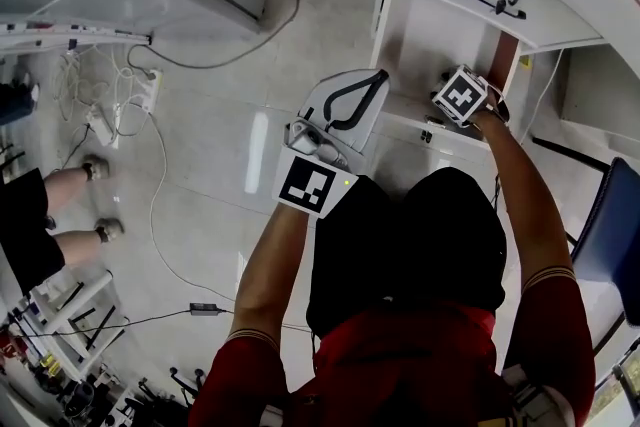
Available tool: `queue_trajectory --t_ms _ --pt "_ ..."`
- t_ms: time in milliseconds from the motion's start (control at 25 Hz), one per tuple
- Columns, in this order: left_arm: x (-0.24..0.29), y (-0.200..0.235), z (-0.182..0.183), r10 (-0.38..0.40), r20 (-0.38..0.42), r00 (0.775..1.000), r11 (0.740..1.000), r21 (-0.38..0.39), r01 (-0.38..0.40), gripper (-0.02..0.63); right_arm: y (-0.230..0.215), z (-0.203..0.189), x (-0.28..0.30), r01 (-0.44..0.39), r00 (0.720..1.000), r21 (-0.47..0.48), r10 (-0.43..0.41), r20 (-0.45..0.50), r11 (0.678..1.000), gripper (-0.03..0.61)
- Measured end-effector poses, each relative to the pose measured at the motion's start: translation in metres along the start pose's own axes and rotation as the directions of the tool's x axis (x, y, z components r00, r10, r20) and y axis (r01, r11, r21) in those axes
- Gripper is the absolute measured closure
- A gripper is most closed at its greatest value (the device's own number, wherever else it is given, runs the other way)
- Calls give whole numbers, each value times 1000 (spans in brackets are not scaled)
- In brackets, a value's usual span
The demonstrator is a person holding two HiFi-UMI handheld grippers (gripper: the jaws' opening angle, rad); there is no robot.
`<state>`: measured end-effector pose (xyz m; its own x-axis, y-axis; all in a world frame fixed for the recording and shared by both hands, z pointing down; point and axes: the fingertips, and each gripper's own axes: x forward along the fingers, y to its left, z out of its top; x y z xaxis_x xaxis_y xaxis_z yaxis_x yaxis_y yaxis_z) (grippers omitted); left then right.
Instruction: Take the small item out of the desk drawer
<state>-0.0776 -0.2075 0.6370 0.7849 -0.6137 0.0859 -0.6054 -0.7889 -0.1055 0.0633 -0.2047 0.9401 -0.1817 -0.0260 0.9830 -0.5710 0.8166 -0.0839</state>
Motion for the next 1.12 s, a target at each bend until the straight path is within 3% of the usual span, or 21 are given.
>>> queue_trajectory --t_ms 160,280,520,920,1120 --pt "1 -2 -3 -4 -7 1000 1000 1 4 611 0 0 4 -9 1000 -7 9 15 1000 353" --pt "3 -4 -6 -4 -16 1000 1000 -4 4 611 2 -4 4 -18 1000 -3 18 8 1000 404" --pt "2 -9 -6 -9 -48 999 1000 -12 9 611 10 -5 0 -49 998 2 49 32 999 436" --pt "3 -13 19 -18 -81 997 999 -28 16 611 19 22 -51 10 977 -71 6 215 997 440" --pt "5 -14 52 -33 -94 995 999 -35 30 611 20 43 -107 57 946 -77 -29 322 995 440"
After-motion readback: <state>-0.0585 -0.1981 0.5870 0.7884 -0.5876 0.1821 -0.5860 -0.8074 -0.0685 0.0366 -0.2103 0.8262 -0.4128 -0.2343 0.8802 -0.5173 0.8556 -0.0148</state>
